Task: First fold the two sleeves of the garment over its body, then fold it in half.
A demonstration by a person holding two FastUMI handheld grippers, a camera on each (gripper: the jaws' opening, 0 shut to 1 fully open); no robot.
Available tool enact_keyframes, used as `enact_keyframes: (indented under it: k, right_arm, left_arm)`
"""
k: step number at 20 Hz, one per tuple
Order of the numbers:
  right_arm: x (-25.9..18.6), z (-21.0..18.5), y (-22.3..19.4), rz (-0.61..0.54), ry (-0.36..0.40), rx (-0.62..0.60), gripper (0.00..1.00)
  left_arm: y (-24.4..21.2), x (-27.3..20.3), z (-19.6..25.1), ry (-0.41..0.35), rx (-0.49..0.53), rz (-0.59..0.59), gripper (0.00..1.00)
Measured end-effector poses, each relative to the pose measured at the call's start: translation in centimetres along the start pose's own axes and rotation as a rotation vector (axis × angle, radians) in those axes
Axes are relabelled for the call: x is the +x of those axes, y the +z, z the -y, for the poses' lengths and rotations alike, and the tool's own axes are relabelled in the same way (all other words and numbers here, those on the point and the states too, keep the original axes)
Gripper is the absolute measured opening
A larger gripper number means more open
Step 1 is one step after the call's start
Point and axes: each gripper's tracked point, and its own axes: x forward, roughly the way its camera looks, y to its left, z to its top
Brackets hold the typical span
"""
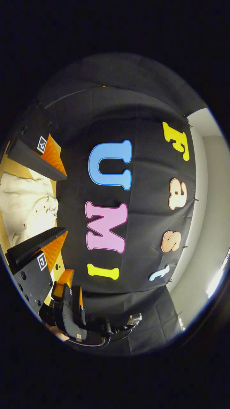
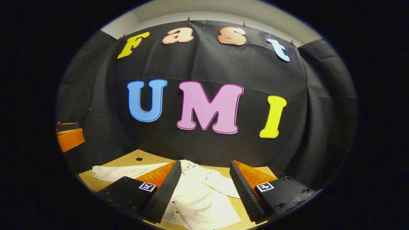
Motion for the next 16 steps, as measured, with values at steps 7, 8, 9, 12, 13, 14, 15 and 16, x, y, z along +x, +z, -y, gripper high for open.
enact_keyframes:
  k: [7, 8, 9, 12, 13, 14, 15, 16]
  right_arm:
    - [7.3, 10.4, -6.3, -0.144, -0.163, -0.044, 0.97]
    - [8.1, 11.8, -7.5, -0.173, -0.179, -0.033, 0.97]
    - [9.1, 13.2, -8.3, -0.191, -0.199, -0.025, 0.97]
    - [12.1, 18.4, -11.0, -0.259, -0.257, -0.028, 0.97]
    - [12.8, 20.0, -11.8, -0.282, -0.278, -0.022, 0.97]
    - [13.7, 21.7, -12.5, -0.304, -0.298, -0.004, 0.97]
    - [14.3, 23.5, -13.3, -0.329, -0.328, 0.012, 0.97]
    - [14.6, 25.7, -14.5, -0.367, -0.367, 0.014, 0.97]
  left_arm:
    - [-1.5, 1.0, 0.0, 0.065, 0.013, -0.03, 0.96]
    - [-2.0, 1.1, 0.0, 0.072, 0.015, -0.044, 0.96]
    - [-2.5, 1.3, 0.0, 0.079, 0.021, -0.059, 0.96]
    - [-3.6, 1.5, 0.2, 0.105, 0.043, -0.09, 0.96]
    - [-4.1, 1.6, 0.2, 0.115, 0.044, -0.1, 0.96]
    - [-4.7, 1.7, 0.4, 0.124, 0.042, -0.117, 0.96]
    - [-5.5, 1.8, 0.6, 0.131, 0.037, -0.136, 0.96]
    - [-6.1, 1.9, 0.9, 0.134, 0.033, -0.154, 0.96]
